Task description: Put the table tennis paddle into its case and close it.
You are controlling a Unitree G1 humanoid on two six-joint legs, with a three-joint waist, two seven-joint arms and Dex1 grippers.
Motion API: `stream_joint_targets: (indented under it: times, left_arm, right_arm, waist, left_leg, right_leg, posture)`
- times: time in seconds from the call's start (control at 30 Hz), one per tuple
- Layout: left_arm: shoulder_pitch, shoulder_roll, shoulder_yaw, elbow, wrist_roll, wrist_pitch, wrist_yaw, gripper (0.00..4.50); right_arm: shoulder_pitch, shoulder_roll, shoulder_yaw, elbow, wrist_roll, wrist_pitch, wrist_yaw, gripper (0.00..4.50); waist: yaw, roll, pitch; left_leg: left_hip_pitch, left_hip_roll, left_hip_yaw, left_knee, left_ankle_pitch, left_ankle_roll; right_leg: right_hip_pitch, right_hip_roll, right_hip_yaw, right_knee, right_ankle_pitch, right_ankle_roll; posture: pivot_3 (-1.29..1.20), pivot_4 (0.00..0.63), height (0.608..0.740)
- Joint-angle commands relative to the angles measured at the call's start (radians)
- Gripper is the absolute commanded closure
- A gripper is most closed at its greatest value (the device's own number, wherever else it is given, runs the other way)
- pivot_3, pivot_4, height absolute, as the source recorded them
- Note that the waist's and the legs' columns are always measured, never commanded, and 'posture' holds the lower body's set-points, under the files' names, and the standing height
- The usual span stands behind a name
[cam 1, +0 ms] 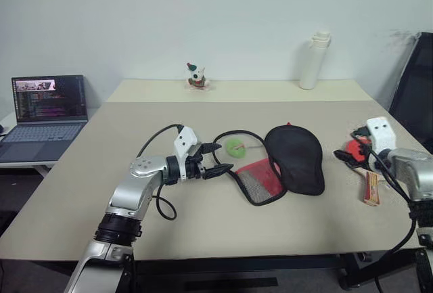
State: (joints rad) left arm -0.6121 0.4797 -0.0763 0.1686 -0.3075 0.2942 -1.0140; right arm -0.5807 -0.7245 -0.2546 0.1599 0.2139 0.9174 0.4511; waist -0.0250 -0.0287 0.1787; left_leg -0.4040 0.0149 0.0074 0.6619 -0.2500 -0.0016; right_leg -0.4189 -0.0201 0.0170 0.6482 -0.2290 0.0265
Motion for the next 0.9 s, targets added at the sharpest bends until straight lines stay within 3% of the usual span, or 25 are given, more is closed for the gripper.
stream_joint_targets:
  times: [0.03,0.37,0.77,0.9]
  left_arm:
    - [-0.026,-0.006,0.001,0.0,-0.004,-0.03,-0.019,0.54]
    - [-0.069,-0.019,-0.012,0.043,0.011,-0.049,-0.042,0.54]
    - [-0.055,-0.006,0.0,0.019,0.013,-0.041,-0.036,0.54]
    - [-0.048,-0.002,0.001,0.009,0.012,-0.038,-0.031,0.54]
  right_arm:
    - [0.074,0.069,-0.129,-0.116,-0.011,0.063,-0.157,0.02]
    - [0.112,0.207,-0.198,-0.108,-0.048,0.065,-0.384,0.02]
    - [0.058,0.266,-0.245,0.021,-0.006,0.093,-0.433,0.02]
    - [0.037,0.253,-0.256,0.082,-0.005,0.063,-0.441,0.92]
  waist:
    - [0.001,0.0,0.0]
    - [-0.005,0.001,0.0]
    - [-0.005,0.001,0.0]
    - [-0.006,0.001,0.0]
  left_leg:
    - [0.0,0.0,0.0,0.0,0.0,0.0]
    - [0.002,0.0,0.004,0.0,0.0,0.0]
    - [0.002,0.0,0.004,0.0,0.0,0.0]
    - [0.002,0.0,0.004,0.0,0.0,0.0]
  right_leg:
    - [0.0,0.0,0.0,0.0,0.0,0.0]
    - [0.0,0.001,0.003,0.002,-0.001,0.002]
    - [0.0,0.001,0.003,0.002,-0.001,0.002]
    - [0.0,0.001,0.004,0.001,-0.001,0.002]
  posture:
    - [0.0,0.15,0.74]
    - [0.0,0.15,0.74]
    - [0.0,0.15,0.74]
    - [0.0,0.15,0.74]
